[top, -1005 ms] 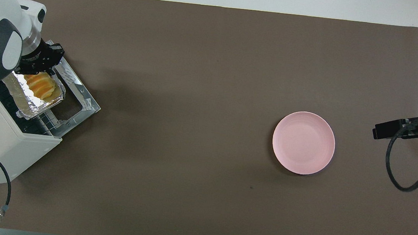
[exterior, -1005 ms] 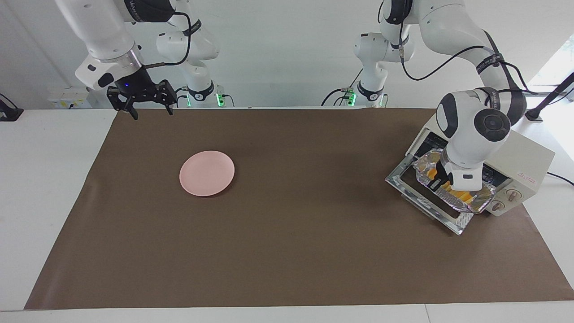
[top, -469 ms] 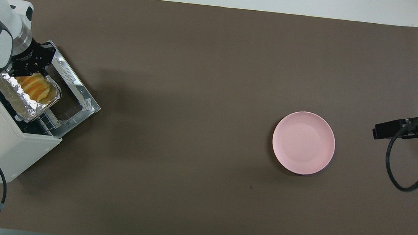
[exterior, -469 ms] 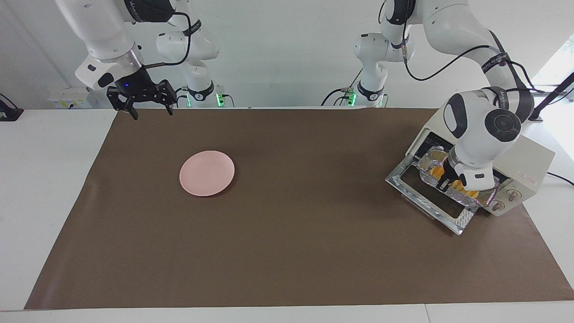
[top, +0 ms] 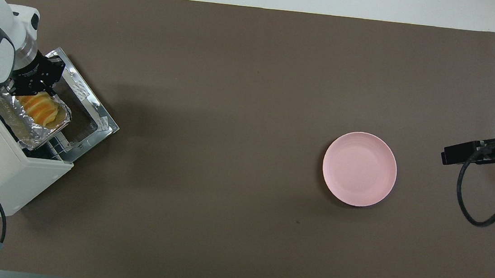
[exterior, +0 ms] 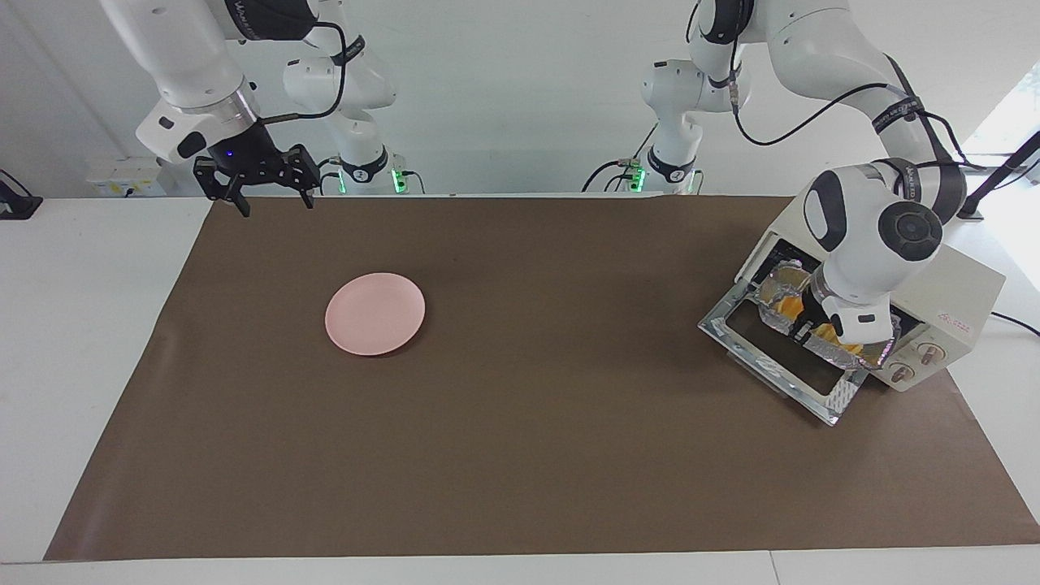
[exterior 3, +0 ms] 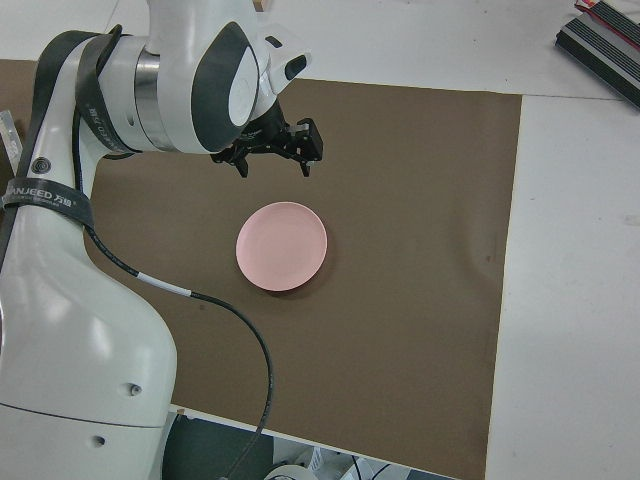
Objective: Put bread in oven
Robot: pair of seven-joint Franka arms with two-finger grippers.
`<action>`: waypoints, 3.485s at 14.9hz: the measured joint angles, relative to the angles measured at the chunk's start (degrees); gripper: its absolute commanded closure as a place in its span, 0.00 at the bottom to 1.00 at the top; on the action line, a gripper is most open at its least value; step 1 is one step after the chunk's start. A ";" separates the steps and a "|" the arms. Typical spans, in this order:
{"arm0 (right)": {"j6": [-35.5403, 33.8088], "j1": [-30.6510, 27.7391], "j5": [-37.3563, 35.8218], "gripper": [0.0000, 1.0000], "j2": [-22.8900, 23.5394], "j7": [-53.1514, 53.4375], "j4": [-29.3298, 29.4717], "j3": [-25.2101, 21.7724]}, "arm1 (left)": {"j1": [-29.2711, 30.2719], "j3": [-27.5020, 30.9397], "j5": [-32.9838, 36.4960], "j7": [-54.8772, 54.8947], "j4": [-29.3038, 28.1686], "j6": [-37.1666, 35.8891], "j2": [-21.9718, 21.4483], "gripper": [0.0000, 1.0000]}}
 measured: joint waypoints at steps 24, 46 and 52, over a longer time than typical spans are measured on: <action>0.00 0.00 0.00 0.00 0.00 0.00 0.00 0.00 | 2.95 -0.36 0.01 11.92 -5.53 -3.58 -3.95 1.00; 0.00 0.00 0.00 0.00 0.00 0.00 0.00 0.00 | 2.80 -1.33 0.05 11.68 -3.00 -3.34 -5.30 0.00; 0.00 0.00 0.00 0.00 0.00 0.00 0.00 0.00 | 2.91 -1.78 0.05 23.92 1.00 -3.43 -8.02 0.00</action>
